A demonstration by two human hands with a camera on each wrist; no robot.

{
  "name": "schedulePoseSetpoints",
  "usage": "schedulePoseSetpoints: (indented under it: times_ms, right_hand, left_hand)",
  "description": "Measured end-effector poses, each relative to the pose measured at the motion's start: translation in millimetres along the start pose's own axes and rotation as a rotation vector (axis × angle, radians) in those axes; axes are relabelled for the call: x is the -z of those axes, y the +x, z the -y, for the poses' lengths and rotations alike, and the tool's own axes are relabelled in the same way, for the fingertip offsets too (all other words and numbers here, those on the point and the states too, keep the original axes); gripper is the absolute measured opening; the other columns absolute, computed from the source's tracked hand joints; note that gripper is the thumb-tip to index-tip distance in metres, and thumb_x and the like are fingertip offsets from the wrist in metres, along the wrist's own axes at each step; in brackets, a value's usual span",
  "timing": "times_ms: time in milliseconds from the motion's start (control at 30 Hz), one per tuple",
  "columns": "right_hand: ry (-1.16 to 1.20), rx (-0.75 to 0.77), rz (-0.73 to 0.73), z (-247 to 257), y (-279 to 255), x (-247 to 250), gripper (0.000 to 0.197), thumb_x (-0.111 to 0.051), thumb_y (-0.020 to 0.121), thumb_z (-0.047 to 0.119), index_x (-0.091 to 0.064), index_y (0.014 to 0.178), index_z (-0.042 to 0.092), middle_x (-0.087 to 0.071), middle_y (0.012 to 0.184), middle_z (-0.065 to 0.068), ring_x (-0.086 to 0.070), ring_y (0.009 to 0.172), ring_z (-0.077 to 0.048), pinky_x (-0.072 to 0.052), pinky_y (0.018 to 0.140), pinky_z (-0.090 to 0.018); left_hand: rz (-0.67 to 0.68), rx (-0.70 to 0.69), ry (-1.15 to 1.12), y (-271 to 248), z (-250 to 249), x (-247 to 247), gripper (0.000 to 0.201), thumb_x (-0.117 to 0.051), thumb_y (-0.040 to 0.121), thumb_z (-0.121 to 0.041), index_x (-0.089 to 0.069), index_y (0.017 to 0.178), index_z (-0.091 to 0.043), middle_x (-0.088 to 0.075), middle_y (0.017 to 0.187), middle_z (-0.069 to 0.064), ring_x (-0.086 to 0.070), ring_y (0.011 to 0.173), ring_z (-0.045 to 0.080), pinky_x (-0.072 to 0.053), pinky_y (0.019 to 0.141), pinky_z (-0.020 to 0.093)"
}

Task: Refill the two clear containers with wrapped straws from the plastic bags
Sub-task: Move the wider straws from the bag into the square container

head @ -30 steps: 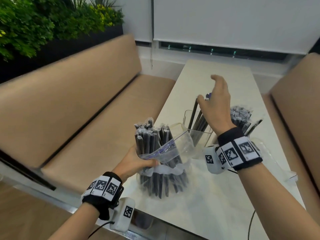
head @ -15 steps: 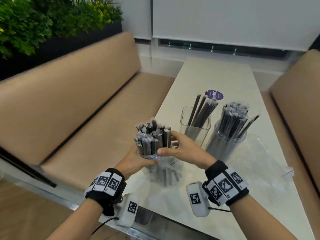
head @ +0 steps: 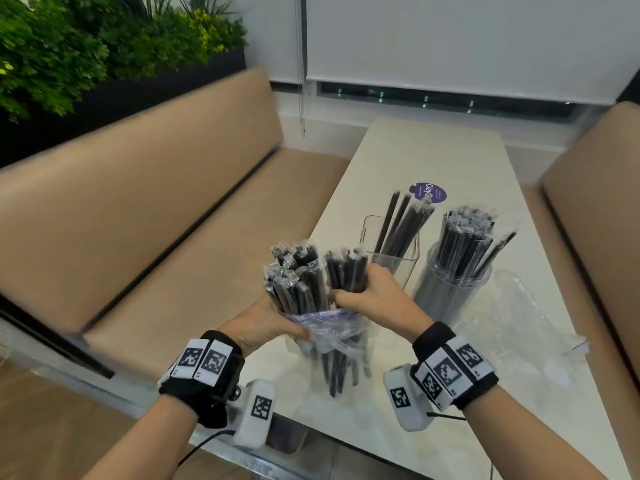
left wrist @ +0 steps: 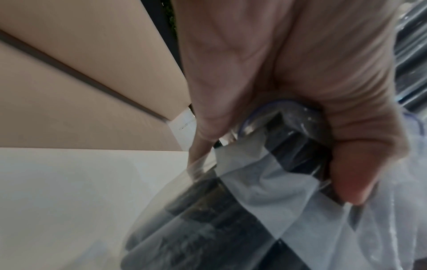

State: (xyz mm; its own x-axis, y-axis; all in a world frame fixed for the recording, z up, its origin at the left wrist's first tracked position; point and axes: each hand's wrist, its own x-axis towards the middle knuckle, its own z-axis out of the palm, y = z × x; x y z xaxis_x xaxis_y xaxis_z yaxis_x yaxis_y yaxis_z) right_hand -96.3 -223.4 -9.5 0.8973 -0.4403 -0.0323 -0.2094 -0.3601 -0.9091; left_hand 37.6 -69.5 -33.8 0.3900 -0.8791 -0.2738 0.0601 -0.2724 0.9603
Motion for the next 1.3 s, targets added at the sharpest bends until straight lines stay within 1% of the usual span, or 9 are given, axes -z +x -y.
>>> schedulePoseSetpoints:
  times_ms: [167, 300, 400, 600, 800, 900, 1000, 1167, 1300]
  right_hand:
    - [0.044, 0.035, -0.293, -1, 3, -1, 0.036, -0.069, 0.076, 0.013, -0.043, 0.063, -0.008, -0.039, 0.058, -0.006, -0.036, 0.056, -0.014, -0.032, 0.056, -0.031]
    - [0.240, 0.070, -0.482, 14, 7, 10, 0.033, -0.065, 0.070, 0.028, -0.064, 0.075, -0.005, -0.066, 0.070, -0.017, -0.060, 0.064, -0.024, -0.052, 0.066, -0.038]
    - [0.446, 0.116, -0.550, 32, 9, 18, 0.012, -0.058, 0.084, 0.005, -0.070, 0.081, 0.002, -0.073, 0.084, -0.017, -0.070, 0.078, -0.030, -0.059, 0.080, -0.043]
    - [0.656, 0.275, -0.568, 89, 20, 74, 0.015, -0.048, 0.089, -0.005, -0.058, 0.084, 0.005, -0.066, 0.071, -0.008, -0.064, 0.065, -0.023, -0.058, 0.076, -0.041]
    - [0.674, 0.486, -0.811, 124, 35, 120, 0.007, -0.054, 0.081, -0.002, -0.056, 0.085, 0.003, -0.066, 0.066, -0.011, -0.062, 0.060, -0.026, -0.056, 0.067, -0.039]
    - [0.304, 0.426, -0.925, 102, 51, 109, 0.016, -0.065, 0.074, 0.014, -0.060, 0.089, 0.010, -0.070, 0.077, -0.011, -0.069, 0.069, -0.030, -0.059, 0.069, -0.044]
    - [0.058, 0.348, -0.871, 67, 66, 83, 0.024, -0.064, 0.080, 0.019, -0.060, 0.100, 0.005, -0.070, 0.087, -0.022, -0.066, 0.079, -0.039, -0.055, 0.070, -0.051]
    - [0.119, 0.187, -0.921, 32, 79, 61, 0.027, -0.061, 0.082, 0.014, -0.050, 0.105, 0.007, -0.059, 0.074, -0.005, -0.051, 0.063, -0.019, -0.046, 0.061, -0.034]
    - [0.179, 0.056, -0.959, 23, 81, 65, 0.047, -0.062, 0.082, 0.014, -0.040, 0.122, 0.006, -0.058, 0.085, -0.002, -0.055, 0.077, -0.024, -0.041, 0.064, -0.025]
  left_hand:
    - [-0.050, -0.005, 0.013, 4, -1, 4, 0.057, -0.074, 0.051, 0.003, -0.064, 0.106, -0.004, -0.076, 0.089, 0.003, -0.069, 0.083, 0.015, -0.056, 0.070, 0.026]
    - [-0.081, 0.005, 0.011, 6, 0, 8, 0.065, -0.077, 0.051, -0.001, -0.059, 0.114, -0.001, -0.074, 0.091, 0.006, -0.070, 0.078, 0.012, -0.055, 0.061, 0.022]
    - [-0.087, 0.017, 0.009, 8, -1, 9, 0.061, -0.078, 0.049, -0.002, -0.062, 0.107, -0.005, -0.075, 0.090, 0.006, -0.069, 0.082, 0.017, -0.057, 0.065, 0.023]
    - [-0.115, 0.065, 0.021, 5, 13, 12, 0.036, -0.075, 0.062, 0.000, -0.069, 0.097, -0.003, -0.076, 0.079, 0.004, -0.066, 0.065, 0.007, -0.050, 0.052, 0.015]
    - [-0.142, 0.045, -0.040, 0, 24, 19, 0.047, -0.073, 0.061, -0.009, -0.070, 0.107, -0.004, -0.076, 0.101, 0.012, -0.069, 0.086, 0.018, -0.052, 0.064, 0.021]
    - [-0.121, 0.037, -0.048, -3, 21, 18, 0.042, -0.072, 0.062, -0.008, -0.071, 0.103, -0.002, -0.077, 0.099, 0.010, -0.070, 0.084, 0.015, -0.053, 0.064, 0.018]
    - [-0.121, 0.013, -0.075, -5, 22, 17, 0.049, -0.076, 0.059, -0.007, -0.069, 0.107, 0.000, -0.076, 0.100, 0.015, -0.070, 0.086, 0.020, -0.053, 0.069, 0.025]
    - [-0.092, 0.012, -0.095, -8, 26, 17, 0.067, -0.080, 0.052, -0.016, -0.064, 0.114, 0.003, -0.070, 0.108, 0.025, -0.068, 0.087, 0.022, -0.052, 0.073, 0.031]
    - [-0.091, 0.019, -0.115, -11, 28, 18, 0.064, -0.080, 0.054, -0.017, -0.063, 0.113, 0.004, -0.071, 0.107, 0.025, -0.066, 0.092, 0.029, -0.049, 0.082, 0.040]
